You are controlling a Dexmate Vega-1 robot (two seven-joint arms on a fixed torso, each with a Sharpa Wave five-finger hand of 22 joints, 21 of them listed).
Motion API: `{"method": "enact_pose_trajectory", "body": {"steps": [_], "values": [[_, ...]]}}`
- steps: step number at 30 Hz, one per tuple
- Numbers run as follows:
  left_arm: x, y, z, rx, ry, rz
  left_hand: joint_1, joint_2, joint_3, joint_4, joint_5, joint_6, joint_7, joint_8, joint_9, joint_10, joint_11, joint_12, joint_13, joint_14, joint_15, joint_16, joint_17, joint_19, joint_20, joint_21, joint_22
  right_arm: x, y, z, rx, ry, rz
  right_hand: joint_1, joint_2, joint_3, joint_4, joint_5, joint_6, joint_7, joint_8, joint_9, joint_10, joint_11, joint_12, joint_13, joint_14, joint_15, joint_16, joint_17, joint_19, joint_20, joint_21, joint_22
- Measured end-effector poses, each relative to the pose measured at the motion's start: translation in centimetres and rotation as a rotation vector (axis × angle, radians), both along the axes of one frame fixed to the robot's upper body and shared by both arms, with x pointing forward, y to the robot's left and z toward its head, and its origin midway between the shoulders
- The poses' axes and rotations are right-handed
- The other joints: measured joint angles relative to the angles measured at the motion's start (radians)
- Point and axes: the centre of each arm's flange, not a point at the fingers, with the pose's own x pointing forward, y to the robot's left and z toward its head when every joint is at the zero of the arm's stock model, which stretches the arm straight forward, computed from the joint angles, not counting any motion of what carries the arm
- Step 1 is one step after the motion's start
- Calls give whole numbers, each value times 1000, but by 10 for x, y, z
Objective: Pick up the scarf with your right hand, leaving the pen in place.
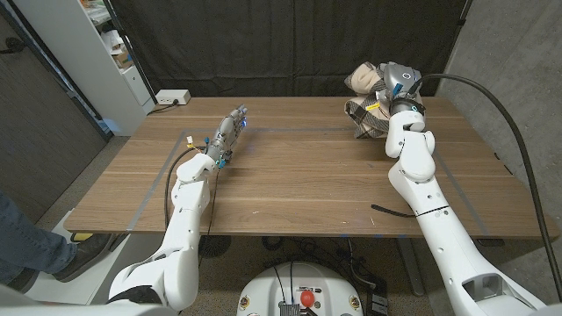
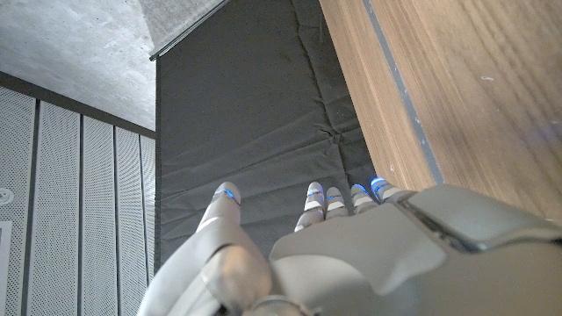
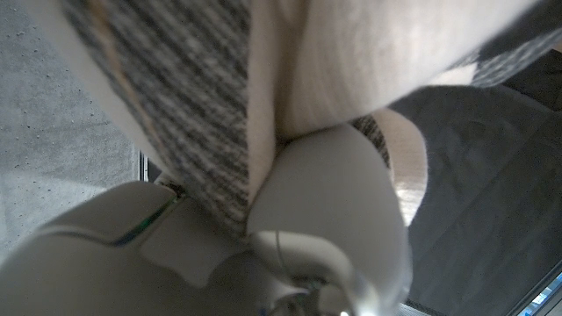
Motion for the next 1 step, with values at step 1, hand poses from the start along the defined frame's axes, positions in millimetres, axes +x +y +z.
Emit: {"method": "enact_pose_trajectory", "body": {"steps": [1], "values": [[0, 0, -1, 0, 1, 0, 0, 0, 0, 0, 0, 0, 0, 0, 0, 0, 0, 0, 0, 0, 0, 0, 0, 0, 0, 0, 0, 0, 0, 0, -1, -1, 1, 0, 0, 1, 1, 0, 0, 0, 0, 0, 0, 0, 0, 0, 0, 0, 0, 0, 0, 0, 5, -1]]}}
